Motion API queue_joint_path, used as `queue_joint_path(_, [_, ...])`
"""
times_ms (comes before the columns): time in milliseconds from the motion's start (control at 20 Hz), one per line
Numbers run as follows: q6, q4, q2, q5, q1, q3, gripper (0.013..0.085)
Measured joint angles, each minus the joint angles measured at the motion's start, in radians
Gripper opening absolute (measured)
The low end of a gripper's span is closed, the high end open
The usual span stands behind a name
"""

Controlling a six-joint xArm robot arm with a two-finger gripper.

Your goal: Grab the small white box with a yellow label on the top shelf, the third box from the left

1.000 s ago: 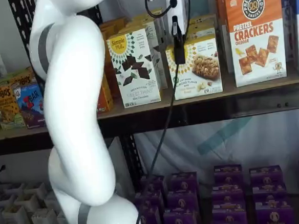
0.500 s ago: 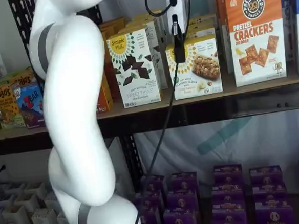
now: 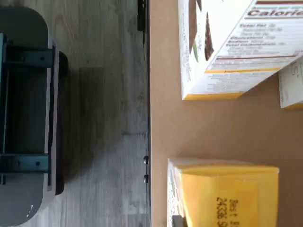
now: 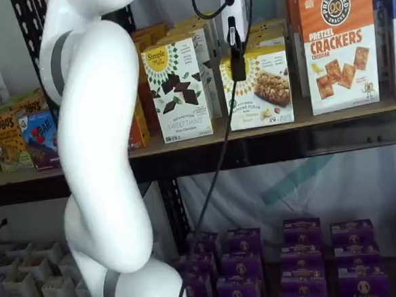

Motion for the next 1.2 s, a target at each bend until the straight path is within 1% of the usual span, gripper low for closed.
queue_joint_path(200, [-0.001, -0.009, -0.002, 0.012, 0.0, -0.005, 0.029])
queue_joint_path(400, [0.0, -0.019, -0.021, 0.019, 0.003, 0.009, 0.029])
queue_joint_path(600, [-0.001, -0.028, -0.051, 0.049, 0.003, 0.028, 0.029])
queue_joint_path(900, [-0.009, -0.028, -0.084, 0.098, -0.008, 0.04, 0.029])
queue_joint_path(1200, [-0.02, -0.043, -0.149, 0.131, -0.017, 0.088, 0.029])
